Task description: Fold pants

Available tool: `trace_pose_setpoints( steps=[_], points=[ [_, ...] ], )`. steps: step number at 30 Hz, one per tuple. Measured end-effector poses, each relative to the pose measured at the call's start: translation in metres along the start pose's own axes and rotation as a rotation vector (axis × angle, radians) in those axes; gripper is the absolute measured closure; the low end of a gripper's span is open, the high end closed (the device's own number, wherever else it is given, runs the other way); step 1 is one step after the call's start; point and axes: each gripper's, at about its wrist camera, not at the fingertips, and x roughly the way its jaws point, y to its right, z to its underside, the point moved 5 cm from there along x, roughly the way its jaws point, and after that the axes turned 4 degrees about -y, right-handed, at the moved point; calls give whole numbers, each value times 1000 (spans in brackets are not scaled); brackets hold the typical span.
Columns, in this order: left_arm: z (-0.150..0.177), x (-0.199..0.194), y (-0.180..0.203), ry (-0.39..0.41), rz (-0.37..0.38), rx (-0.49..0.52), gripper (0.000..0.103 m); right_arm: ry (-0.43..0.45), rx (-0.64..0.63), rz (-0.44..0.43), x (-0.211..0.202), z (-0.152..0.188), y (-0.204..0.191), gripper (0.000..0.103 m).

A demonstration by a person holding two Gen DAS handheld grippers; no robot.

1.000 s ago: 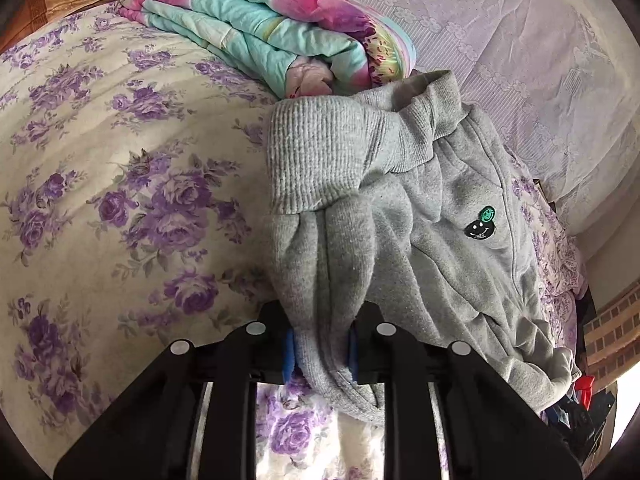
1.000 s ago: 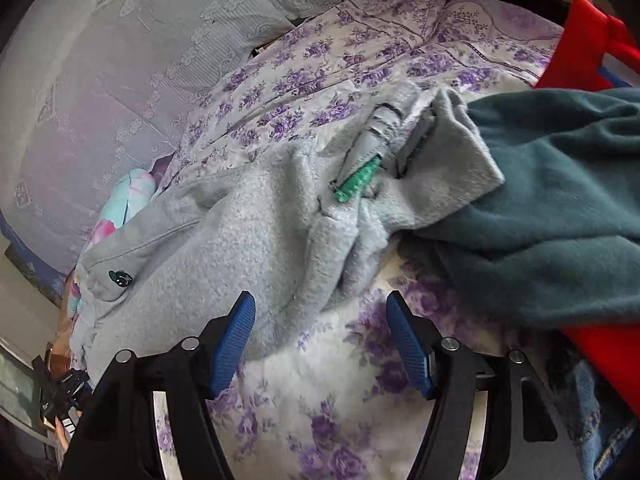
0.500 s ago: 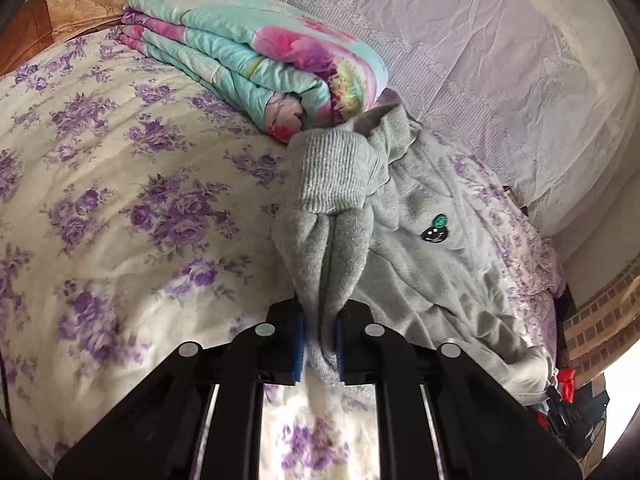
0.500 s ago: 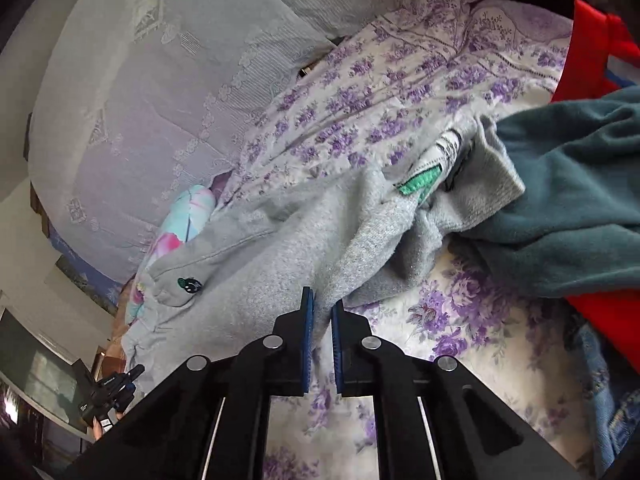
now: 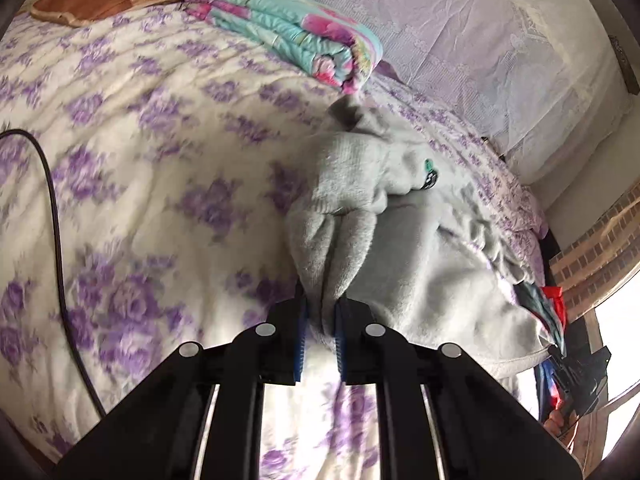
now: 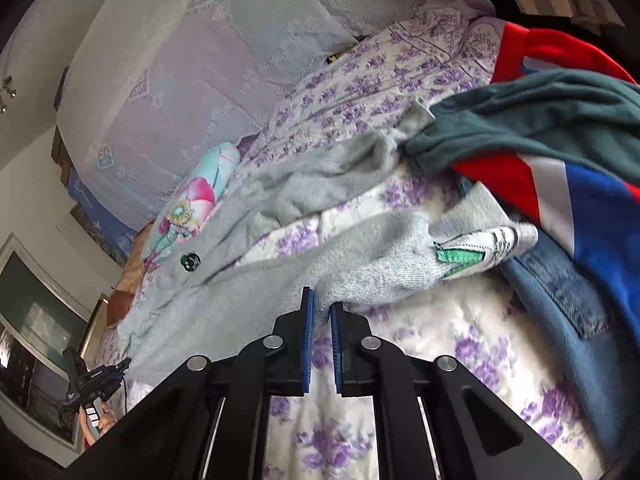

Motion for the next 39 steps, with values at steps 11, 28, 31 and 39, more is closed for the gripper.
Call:
trace_pose_setpoints(
  steps=[11,28,31,39],
  points=[
    [-17,-75,-15,184,-170,5,40,55,36,152,-28,6,31,60],
    [-191,122,32,-193,-209,22,14,107,-41,136,1,-38,-8,42],
    [-188,147,24,-233,-208,-20,14,84,-28,119,14,-43,-8,42],
    [-183,134,51,-133,-73,-20,87,58,-19,64,39,-59,-22,42]
  ],
)
